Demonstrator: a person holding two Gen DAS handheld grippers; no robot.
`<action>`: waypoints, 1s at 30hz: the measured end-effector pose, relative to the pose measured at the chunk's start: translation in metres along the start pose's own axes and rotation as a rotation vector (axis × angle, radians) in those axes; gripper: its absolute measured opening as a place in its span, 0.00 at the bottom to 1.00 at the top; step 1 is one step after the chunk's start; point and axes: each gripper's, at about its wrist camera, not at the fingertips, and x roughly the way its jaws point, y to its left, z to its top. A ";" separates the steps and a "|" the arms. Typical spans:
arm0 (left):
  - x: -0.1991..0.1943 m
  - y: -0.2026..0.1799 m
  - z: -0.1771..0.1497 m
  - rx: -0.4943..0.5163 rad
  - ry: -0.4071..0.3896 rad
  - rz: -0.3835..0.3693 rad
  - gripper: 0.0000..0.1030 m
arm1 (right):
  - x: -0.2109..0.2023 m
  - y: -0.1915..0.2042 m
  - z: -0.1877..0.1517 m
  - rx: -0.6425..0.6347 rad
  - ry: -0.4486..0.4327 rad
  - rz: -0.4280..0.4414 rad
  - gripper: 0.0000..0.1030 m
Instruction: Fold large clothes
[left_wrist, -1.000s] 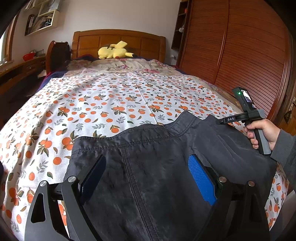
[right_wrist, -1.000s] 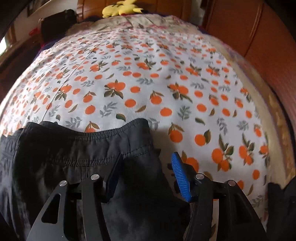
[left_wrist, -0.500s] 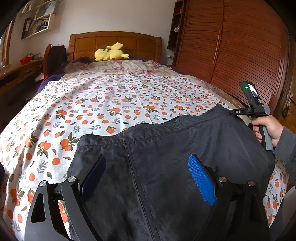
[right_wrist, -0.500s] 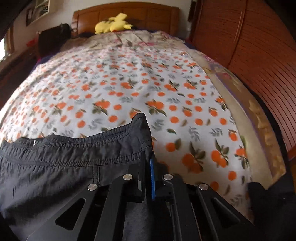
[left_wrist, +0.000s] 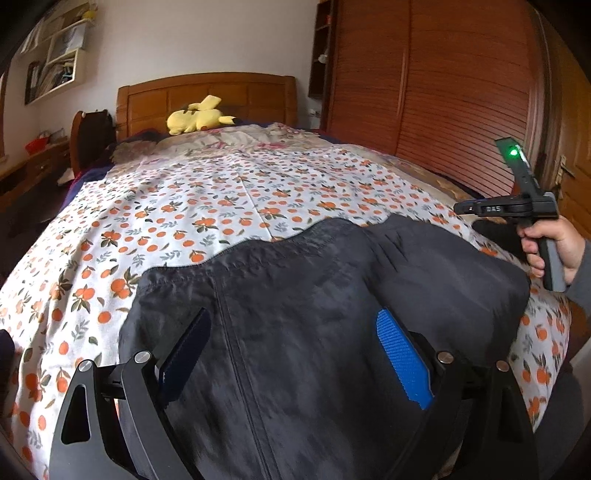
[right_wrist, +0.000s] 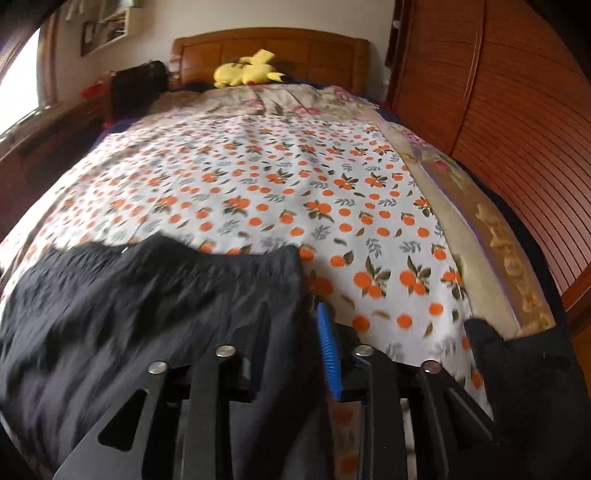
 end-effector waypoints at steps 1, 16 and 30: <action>-0.003 -0.003 -0.005 0.006 0.003 -0.006 0.90 | -0.009 0.004 -0.011 -0.010 -0.002 0.010 0.26; -0.038 -0.035 -0.021 0.054 -0.027 -0.054 0.92 | -0.066 0.021 -0.097 -0.039 -0.011 0.023 0.59; -0.041 -0.066 -0.043 0.073 -0.005 -0.088 0.92 | -0.051 -0.006 -0.141 0.154 0.039 0.028 0.68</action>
